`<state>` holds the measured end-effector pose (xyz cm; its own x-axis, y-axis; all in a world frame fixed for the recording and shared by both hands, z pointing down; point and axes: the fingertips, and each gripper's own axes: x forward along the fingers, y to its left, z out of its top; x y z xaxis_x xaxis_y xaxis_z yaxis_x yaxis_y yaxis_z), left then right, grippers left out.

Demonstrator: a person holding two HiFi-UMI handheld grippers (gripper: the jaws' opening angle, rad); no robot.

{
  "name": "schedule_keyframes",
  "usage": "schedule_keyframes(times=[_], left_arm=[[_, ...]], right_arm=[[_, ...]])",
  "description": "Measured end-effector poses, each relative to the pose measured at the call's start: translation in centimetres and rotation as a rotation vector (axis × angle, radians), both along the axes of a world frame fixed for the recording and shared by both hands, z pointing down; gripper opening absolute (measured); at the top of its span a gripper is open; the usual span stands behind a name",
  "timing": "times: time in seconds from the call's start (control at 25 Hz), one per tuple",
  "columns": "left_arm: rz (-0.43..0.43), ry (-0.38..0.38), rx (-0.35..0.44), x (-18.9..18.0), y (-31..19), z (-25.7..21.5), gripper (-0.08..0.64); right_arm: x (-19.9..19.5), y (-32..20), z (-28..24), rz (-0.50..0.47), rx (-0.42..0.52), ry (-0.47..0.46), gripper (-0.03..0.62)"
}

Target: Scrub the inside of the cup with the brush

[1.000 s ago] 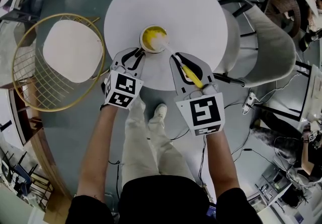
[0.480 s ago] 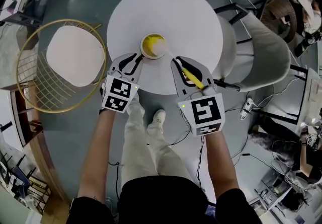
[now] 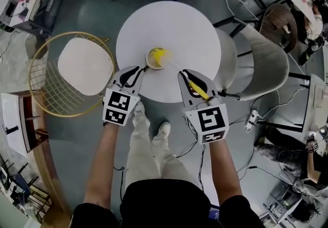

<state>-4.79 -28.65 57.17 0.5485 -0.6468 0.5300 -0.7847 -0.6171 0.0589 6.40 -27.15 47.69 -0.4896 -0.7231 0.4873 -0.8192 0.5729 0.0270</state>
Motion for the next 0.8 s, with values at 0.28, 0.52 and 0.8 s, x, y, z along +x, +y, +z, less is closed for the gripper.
schedule_keyframes(times=[0.28, 0.52, 0.8], left_arm=[[-0.004, 0.019, 0.061, 1.5, 1.7, -4.8, 0.021], [0.006, 0.065, 0.095, 3.4, 4.5, -8.9, 0.017], [0.008, 0.206, 0.083, 5.9, 6.9, -14.7, 0.016]], right_arm=[[1.8, 1.4, -3.1, 0.009, 0.038, -0.04, 0.048], [3.2, 3.5, -6.2, 0.02, 0.057, -0.106, 0.049], [4.1, 4.7, -10.5, 0.009, 0.106, -0.131, 0.048]])
